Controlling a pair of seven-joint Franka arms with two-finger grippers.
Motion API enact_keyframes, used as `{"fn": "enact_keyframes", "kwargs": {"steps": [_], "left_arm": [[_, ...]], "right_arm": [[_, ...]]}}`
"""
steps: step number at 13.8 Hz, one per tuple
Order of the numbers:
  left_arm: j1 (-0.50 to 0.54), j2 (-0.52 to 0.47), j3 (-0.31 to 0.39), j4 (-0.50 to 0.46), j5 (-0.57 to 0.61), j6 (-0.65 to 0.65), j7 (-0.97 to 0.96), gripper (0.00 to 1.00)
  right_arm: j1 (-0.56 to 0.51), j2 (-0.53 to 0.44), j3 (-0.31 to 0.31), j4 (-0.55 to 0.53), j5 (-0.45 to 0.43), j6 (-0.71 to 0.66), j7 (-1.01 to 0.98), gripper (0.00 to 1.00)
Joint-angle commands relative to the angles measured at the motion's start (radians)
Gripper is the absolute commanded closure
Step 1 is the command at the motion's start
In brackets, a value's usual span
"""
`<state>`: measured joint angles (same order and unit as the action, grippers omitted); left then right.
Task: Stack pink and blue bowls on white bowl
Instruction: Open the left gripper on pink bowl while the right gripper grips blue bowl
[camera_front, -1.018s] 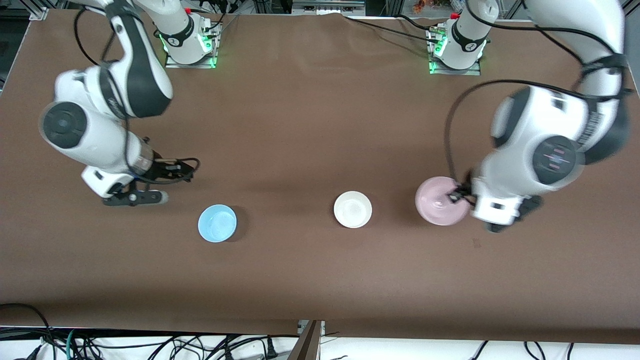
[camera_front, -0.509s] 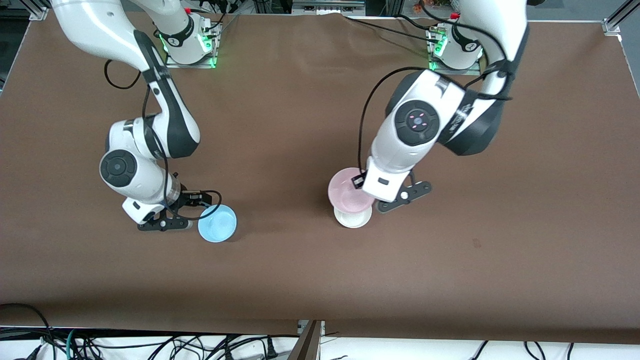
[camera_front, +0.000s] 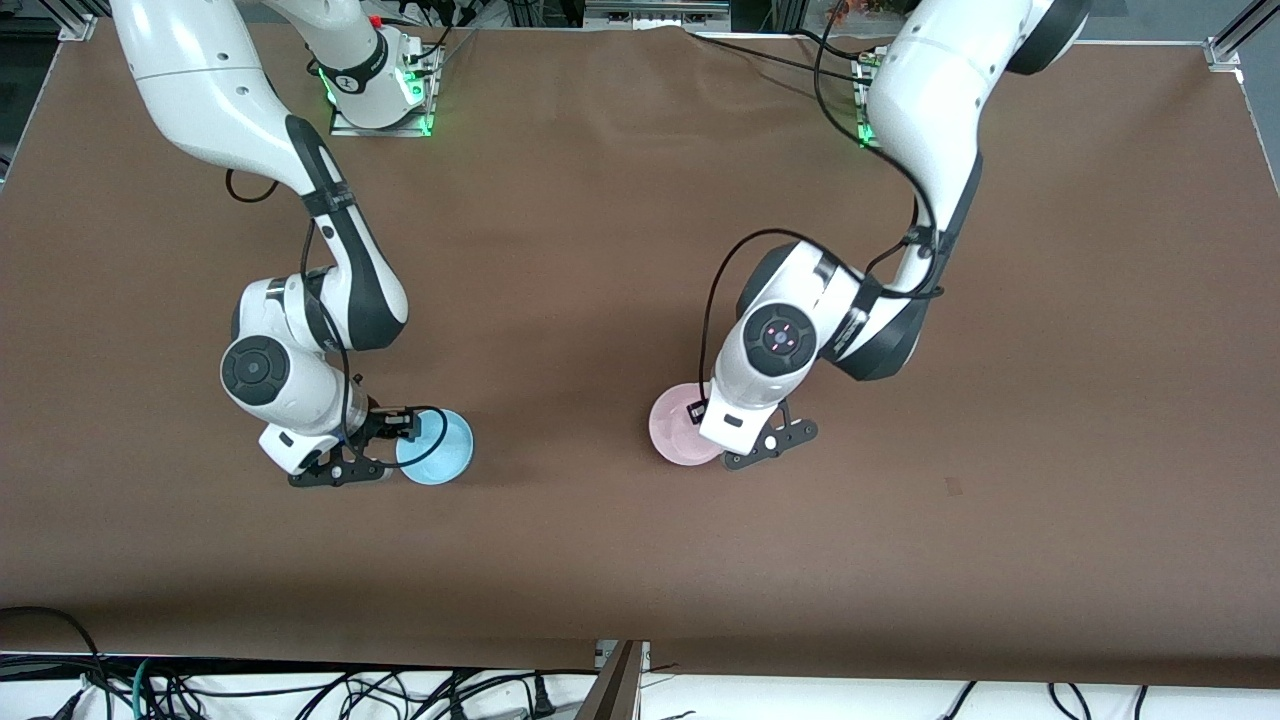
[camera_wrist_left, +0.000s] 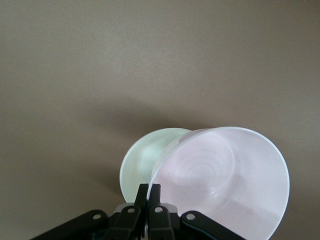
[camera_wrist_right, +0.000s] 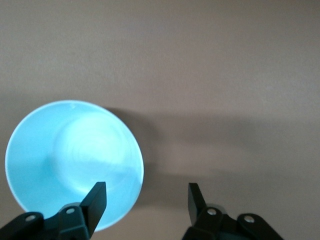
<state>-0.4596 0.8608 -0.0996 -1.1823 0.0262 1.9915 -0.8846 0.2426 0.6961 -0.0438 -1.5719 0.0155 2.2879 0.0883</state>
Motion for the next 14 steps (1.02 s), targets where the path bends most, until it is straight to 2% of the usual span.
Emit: {"fn": "enact_keyframes", "kwargs": {"steps": [1,4,6,8,11,13,14], "left_arm": [[0.004,-0.023,0.006,-0.020,0.029,-0.002,0.072,1.00],[0.013,-0.028,0.006,-0.025,0.026,-0.004,0.076,1.00],[0.009,-0.026,0.006,-0.025,0.031,-0.002,0.076,1.00],[0.006,-0.022,0.006,-0.025,0.034,-0.002,0.078,0.99],[0.001,-0.016,0.008,-0.042,0.034,0.030,0.076,0.97],[0.001,-0.014,0.009,-0.051,0.034,0.041,0.078,0.89],[0.001,-0.014,0.009,-0.051,0.035,0.041,0.078,0.72]], "right_arm": [[-0.005,0.042,0.005,0.049,0.009,-0.005,-0.016,0.39],[-0.005,0.069,0.007,0.069,0.020,-0.004,-0.012,0.49],[-0.005,0.075,0.007,0.070,0.049,-0.004,-0.016,0.59],[-0.005,0.076,0.007,0.070,0.052,-0.007,-0.016,0.73],[-0.003,0.074,0.009,0.076,0.054,-0.018,-0.015,1.00],[-0.002,0.071,0.012,0.085,0.055,-0.040,-0.009,1.00],[0.001,0.071,0.012,0.105,0.058,-0.060,-0.009,1.00]]}}
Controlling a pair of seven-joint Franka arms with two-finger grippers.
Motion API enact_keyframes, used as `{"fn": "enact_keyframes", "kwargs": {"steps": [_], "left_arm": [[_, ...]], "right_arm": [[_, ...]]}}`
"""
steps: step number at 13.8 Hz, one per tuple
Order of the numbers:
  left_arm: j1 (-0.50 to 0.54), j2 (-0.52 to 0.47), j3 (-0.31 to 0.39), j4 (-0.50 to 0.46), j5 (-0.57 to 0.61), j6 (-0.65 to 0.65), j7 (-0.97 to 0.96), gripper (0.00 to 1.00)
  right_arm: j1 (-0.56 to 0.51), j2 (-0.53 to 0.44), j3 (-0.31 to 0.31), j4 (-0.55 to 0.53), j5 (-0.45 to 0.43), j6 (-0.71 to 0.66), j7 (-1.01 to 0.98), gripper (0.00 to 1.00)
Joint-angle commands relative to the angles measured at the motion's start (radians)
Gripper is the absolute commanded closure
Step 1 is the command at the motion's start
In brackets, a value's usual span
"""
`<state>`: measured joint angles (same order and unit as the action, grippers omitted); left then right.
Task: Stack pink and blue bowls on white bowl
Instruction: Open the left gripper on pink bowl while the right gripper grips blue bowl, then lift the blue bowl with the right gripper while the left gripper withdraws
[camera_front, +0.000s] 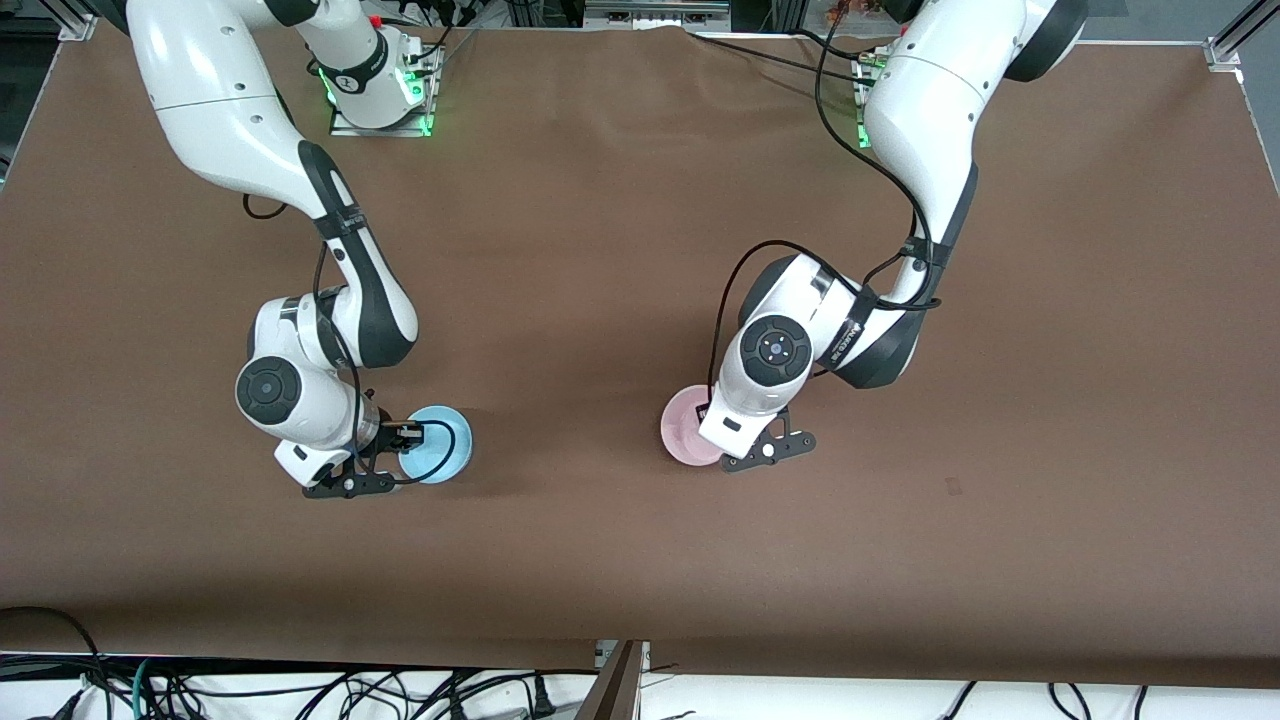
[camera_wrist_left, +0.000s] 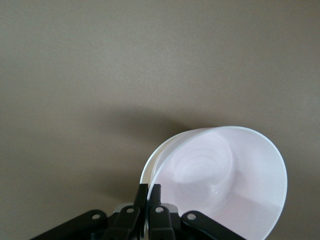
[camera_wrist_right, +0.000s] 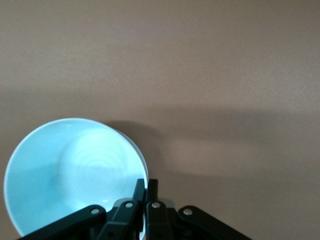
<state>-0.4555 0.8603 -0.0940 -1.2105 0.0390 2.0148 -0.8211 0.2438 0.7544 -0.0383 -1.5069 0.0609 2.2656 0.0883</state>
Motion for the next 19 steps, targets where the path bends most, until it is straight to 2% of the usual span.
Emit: {"fn": "enact_keyframes", "kwargs": {"steps": [1,3,7,9,11,14,19], "left_arm": [[-0.002,-0.014,0.005,-0.023,0.022,0.018,0.016,0.52],[0.001,-0.015,0.005,-0.023,0.022,0.018,0.016,0.35],[0.006,-0.018,0.005,-0.021,0.021,0.016,0.014,0.21],[0.027,-0.030,0.007,-0.023,0.021,-0.001,0.017,0.16],[0.084,-0.101,0.005,-0.018,0.019,-0.097,0.112,0.14],[0.181,-0.258,0.005,-0.014,0.019,-0.273,0.258,0.15],[0.380,-0.444,0.007,-0.017,0.021,-0.425,0.575,0.15]], "right_arm": [[0.002,0.013,0.006,0.063,0.043,-0.073,-0.007,1.00],[0.015,0.011,0.005,0.100,0.063,-0.142,0.016,1.00],[0.043,0.010,0.008,0.195,0.068,-0.283,0.135,1.00],[0.069,0.008,0.017,0.244,0.103,-0.339,0.238,1.00],[0.074,0.008,0.040,0.270,0.138,-0.366,0.321,1.00],[0.075,0.013,0.104,0.292,0.138,-0.353,0.462,1.00],[0.090,0.042,0.228,0.294,0.138,-0.171,0.703,1.00]]}}
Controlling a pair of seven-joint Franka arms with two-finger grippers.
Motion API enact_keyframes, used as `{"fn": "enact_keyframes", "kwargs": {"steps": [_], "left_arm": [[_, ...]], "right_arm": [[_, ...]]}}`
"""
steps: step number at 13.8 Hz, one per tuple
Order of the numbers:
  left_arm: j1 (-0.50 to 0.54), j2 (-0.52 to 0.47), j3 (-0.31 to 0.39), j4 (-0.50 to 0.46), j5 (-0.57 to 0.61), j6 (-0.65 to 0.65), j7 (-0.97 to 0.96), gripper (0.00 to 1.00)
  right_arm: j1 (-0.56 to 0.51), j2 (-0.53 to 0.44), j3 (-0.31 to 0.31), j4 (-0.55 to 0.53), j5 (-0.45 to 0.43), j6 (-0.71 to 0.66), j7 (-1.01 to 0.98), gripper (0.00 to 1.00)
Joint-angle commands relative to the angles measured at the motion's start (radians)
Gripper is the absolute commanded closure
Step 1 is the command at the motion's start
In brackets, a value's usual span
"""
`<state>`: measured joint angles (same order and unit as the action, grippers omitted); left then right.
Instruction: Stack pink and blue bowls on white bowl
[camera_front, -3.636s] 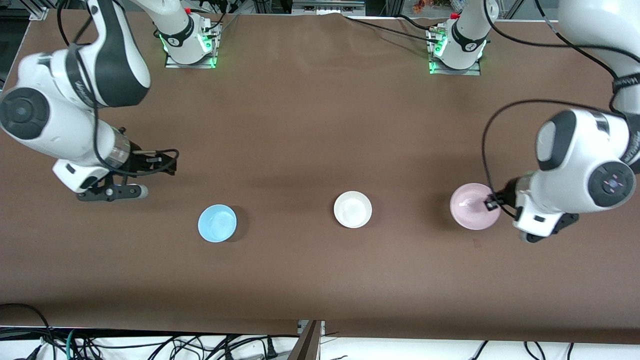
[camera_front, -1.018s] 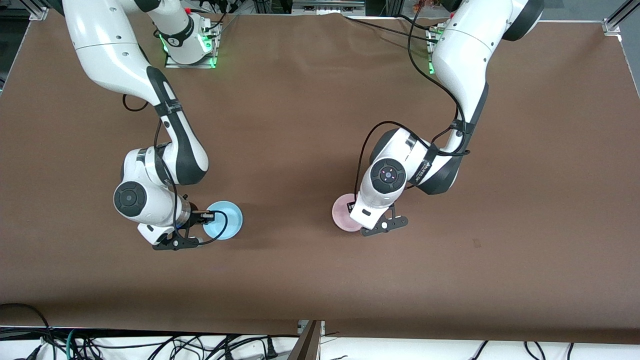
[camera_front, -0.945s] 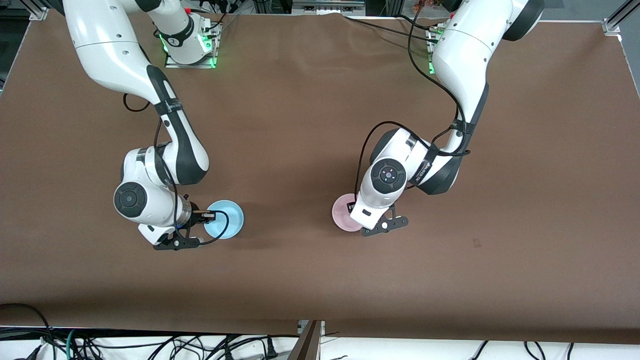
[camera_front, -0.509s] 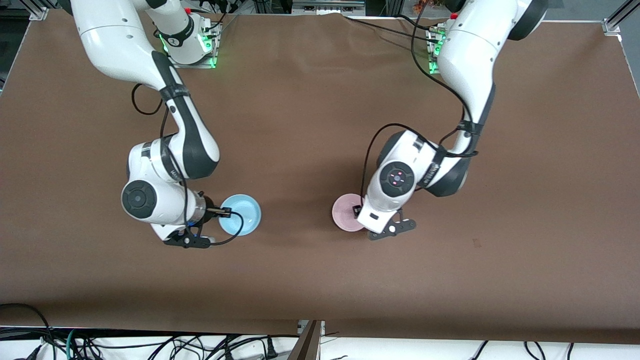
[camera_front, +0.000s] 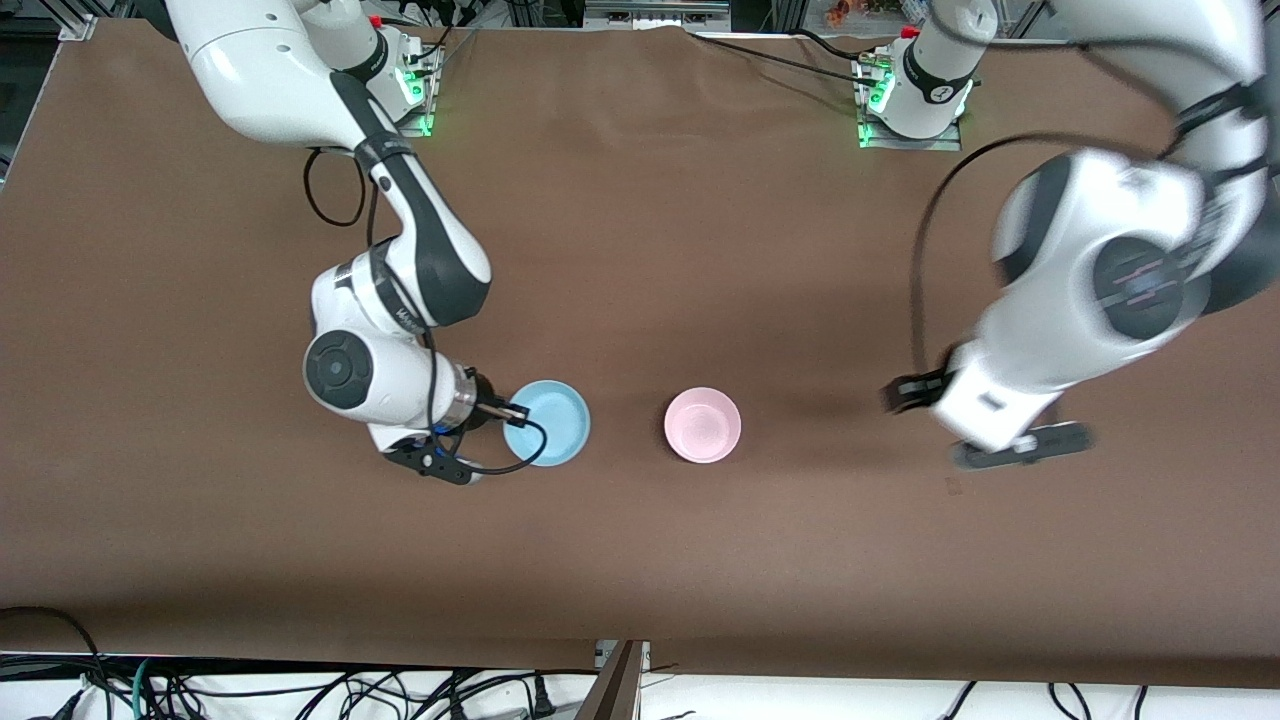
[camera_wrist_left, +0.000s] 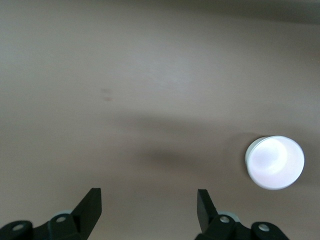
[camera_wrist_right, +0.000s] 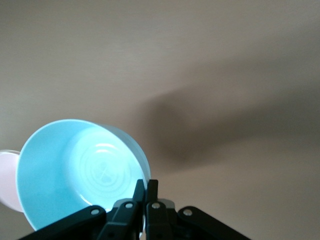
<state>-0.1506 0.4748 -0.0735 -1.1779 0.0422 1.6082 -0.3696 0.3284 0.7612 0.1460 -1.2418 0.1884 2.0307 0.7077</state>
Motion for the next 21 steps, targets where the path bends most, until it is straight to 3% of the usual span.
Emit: {"fn": "enact_keyframes", "kwargs": {"steps": [1,4,7,10,13,21], "left_arm": [[0.118,-0.073,-0.014,-0.052,0.018,-0.034,0.188,0.15],[0.207,-0.093,-0.015,-0.054,0.016,-0.047,0.320,0.16],[0.224,-0.102,-0.015,-0.069,0.016,-0.065,0.317,0.18],[0.224,-0.110,-0.015,-0.072,0.015,-0.063,0.316,0.18],[0.223,-0.116,-0.026,-0.074,0.015,-0.077,0.255,0.18],[0.209,-0.127,-0.078,-0.071,0.016,-0.106,0.180,0.17]], "right_arm": [[0.029,0.047,0.047,0.028,0.011,0.122,0.125,1.00],[0.127,0.113,0.044,0.077,0.005,0.259,0.257,1.00],[0.210,0.188,0.033,0.186,-0.003,0.275,0.341,1.00],[0.285,0.225,-0.003,0.205,-0.004,0.362,0.380,1.00],[0.311,0.247,-0.040,0.203,-0.013,0.373,0.369,1.00],[0.323,0.256,-0.049,0.205,-0.072,0.368,0.361,1.00]]}}
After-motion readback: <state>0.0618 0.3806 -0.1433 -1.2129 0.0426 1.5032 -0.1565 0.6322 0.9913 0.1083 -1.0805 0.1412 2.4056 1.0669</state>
